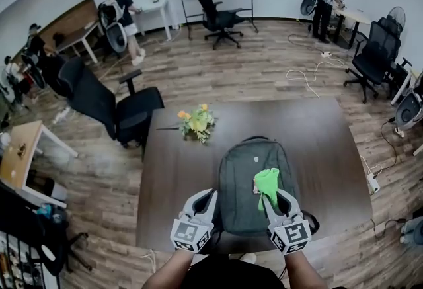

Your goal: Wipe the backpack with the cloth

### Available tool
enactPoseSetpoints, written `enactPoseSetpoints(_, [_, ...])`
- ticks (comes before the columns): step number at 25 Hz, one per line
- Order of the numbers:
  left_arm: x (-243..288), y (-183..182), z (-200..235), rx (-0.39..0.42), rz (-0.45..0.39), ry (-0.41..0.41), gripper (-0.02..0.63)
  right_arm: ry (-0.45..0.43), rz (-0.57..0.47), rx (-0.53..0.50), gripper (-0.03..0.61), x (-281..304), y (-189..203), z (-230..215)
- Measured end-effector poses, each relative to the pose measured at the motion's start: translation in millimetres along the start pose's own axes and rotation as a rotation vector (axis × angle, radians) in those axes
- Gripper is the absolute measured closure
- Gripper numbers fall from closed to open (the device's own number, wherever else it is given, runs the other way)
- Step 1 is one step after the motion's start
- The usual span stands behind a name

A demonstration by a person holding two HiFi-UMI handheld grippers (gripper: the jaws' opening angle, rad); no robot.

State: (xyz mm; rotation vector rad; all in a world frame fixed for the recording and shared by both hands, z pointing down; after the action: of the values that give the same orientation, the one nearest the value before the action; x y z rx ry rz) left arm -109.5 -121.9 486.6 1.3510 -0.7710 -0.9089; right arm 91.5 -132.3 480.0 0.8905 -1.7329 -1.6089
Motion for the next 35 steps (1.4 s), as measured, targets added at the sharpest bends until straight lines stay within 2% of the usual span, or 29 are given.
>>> enactPoseSetpoints(8, [4, 11, 26, 0.006, 0.011, -0.003, 0.597, -0.026, 0.040, -0.008, 0.474, 47, 16, 2])
enactPoseSetpoints(16, [17, 14, 50, 0.028, 0.045, -0.008, 0.597, -0.039, 0.099, -0.021, 0.474, 97, 35, -15])
enactPoseSetpoints(26, [28, 6, 65, 0.058, 0.044, 0.006, 0.597, -0.062, 0.272, -0.039, 0.476, 162, 96, -14])
enactPoseSetpoints(35, [19, 18, 70, 0.033, 0.080, -0.007, 0.597, -0.040, 0.441, -0.062, 0.476, 191, 148, -15])
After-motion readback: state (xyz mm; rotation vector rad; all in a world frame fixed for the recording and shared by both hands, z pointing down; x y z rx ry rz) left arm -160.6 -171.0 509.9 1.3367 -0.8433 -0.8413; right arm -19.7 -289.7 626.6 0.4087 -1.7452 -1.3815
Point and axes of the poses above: the fingertips, and each gripper's own axes: x forward along the fingers, z to its left, y out of its underside, the point moved 4 cm from there along -x, backward along the fingers, and after that the axes turned 8 degrees about -z, right-handed, at the moved point
